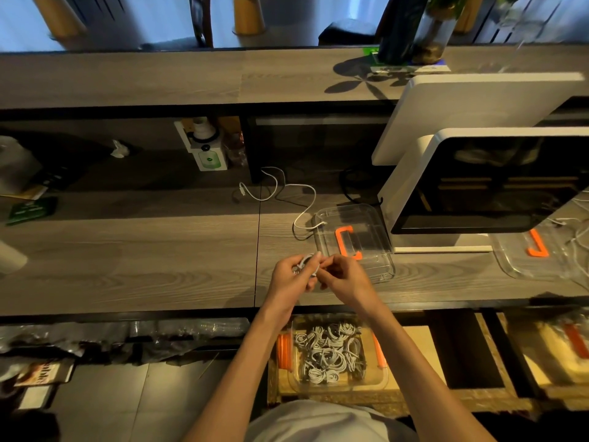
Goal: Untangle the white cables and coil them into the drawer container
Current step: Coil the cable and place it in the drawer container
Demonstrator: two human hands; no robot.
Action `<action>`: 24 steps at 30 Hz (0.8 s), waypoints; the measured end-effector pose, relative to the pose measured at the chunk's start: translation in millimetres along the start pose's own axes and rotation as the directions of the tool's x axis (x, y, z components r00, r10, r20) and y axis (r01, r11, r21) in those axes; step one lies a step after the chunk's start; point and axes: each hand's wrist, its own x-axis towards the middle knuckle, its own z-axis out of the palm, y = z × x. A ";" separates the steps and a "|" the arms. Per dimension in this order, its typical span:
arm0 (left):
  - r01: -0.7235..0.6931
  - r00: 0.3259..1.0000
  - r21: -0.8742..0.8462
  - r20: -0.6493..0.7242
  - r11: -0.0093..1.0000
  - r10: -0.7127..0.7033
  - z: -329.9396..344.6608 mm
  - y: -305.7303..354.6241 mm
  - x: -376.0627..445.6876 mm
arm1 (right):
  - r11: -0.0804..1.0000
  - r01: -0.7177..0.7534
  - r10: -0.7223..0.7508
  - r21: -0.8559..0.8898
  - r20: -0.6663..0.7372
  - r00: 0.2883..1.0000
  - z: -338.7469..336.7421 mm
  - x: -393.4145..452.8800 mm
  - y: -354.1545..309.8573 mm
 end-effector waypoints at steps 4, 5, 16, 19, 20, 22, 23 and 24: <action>-0.032 0.992 0.099 -0.121 0.995 0.044 3.4 0.0 0.9 | 0.999 -0.011 0.012 0.042 -0.016 1.000 -0.1 -4.1 -0.2; -0.046 0.980 0.162 -0.184 0.986 0.076 4.6 -2.2 3.6 | 0.999 -0.007 0.008 0.047 -0.020 1.000 -0.4 -5.0 -2.0; 0.080 0.978 0.072 -0.199 0.994 -0.064 10.7 3.5 6.9 | 0.957 0.288 -0.290 -0.039 -0.043 0.956 2.0 -18.4 -16.6; 0.104 0.982 -0.099 -0.147 0.990 -0.118 4.2 5.6 7.0 | 0.954 0.300 -0.300 -0.007 -0.002 0.954 -3.0 -22.0 -16.6; 0.105 0.985 -0.124 -0.127 0.987 -0.120 4.2 6.0 6.9 | 0.954 0.301 -0.301 0.005 -0.004 0.954 -4.4 -22.1 -16.9; 0.116 0.987 -0.165 -0.090 0.979 -0.132 6.3 7.6 6.3 | 0.950 0.310 -0.310 0.014 -0.021 0.950 -6.6 -20.0 -17.4; 0.126 0.987 -0.188 -0.071 0.974 -0.142 7.3 9.0 5.9 | 0.946 0.323 -0.323 0.004 -0.030 0.946 -7.6 -18.3 -18.1; 0.135 0.988 -0.209 -0.051 0.968 -0.149 7.8 10.5 4.7 | 0.942 0.334 -0.334 -0.001 -0.032 0.942 -7.9 -17.4 -18.6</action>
